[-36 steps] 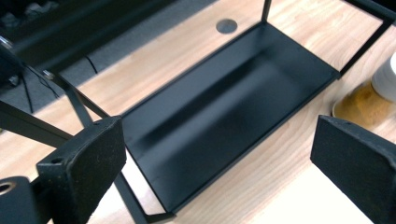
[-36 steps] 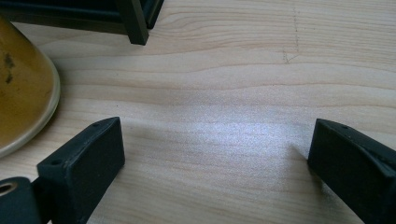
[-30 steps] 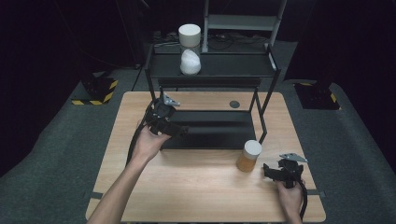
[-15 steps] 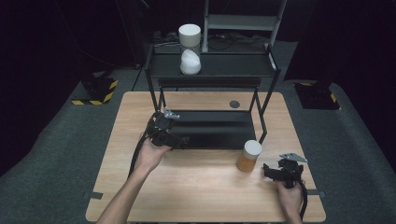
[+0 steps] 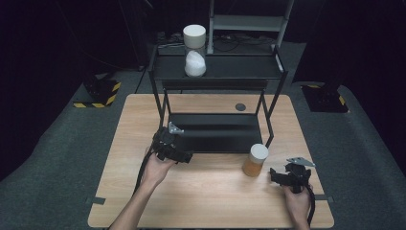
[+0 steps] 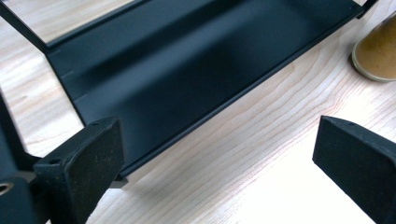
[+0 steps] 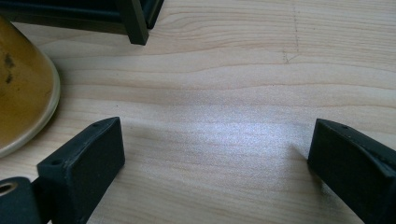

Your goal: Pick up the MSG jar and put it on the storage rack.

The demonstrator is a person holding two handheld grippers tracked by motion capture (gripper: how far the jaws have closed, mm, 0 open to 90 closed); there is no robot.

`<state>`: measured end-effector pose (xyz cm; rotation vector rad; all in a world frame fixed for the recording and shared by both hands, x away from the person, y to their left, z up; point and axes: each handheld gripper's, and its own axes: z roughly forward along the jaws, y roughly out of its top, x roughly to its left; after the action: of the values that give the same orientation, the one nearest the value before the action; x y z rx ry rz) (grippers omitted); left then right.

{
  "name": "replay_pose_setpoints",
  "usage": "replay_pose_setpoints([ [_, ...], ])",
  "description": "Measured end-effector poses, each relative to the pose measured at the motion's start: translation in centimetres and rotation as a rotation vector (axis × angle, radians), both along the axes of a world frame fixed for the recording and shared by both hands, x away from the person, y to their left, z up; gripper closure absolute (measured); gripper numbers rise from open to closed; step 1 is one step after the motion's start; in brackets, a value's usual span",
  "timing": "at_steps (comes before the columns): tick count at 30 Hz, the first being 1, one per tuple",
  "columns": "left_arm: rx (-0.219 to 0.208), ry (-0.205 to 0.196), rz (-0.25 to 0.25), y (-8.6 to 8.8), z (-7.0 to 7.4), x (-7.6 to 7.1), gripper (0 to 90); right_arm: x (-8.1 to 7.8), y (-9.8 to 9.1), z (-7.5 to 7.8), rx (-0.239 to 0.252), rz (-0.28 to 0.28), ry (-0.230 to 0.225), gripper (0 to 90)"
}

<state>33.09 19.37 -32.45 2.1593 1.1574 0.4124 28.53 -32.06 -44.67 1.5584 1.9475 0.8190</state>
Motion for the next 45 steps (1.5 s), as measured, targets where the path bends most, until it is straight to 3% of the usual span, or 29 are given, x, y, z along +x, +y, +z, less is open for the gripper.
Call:
replay_pose_setpoints([
  [4, -0.020, 0.000, -0.005, 0.3, -1.2, -0.1, 2.3, 0.0, 0.0, 0.0, 0.000, 0.000, 0.000, 3.2],
  [9, 0.004, -0.014, 0.023, -0.2, -3.0, -0.7, 2.0, 0.0, 0.0, 0.0, 0.000, 0.000, 0.000, 3.2],
  [13, -0.004, -0.001, 0.047, -0.3, -5.0, -1.0, 1.9, 0.0, 0.0, 0.0, 0.000, 0.000, 0.000, 3.2],
  [29, -0.021, 0.000, 0.045, -0.8, -9.6, -1.7, 1.7, 0.0, 0.0, 0.0, 0.000, 0.000, 0.000, 3.2],
  [31, -0.017, 0.000, 0.049, -1.1, -10.1, -1.7, 1.7, 0.0, 0.0, 0.0, 0.000, 0.000, 0.000, 3.2],
  [37, 0.055, -0.022, 0.057, -2.6, -11.1, -2.2, 1.0, 0.0, 0.0, 0.0, 0.000, 0.000, 0.000, 3.2],
  [42, 0.011, -0.035, 0.073, -2.0, -11.9, -2.4, 0.3, 0.0, 0.1, 0.0, 0.000, -0.004, 0.001, 3.2],
  [45, -0.015, -0.066, 0.077, -1.6, -12.7, -3.0, 0.3, 0.0, 0.1, 0.0, 0.000, -0.005, 0.001, 3.2],
])
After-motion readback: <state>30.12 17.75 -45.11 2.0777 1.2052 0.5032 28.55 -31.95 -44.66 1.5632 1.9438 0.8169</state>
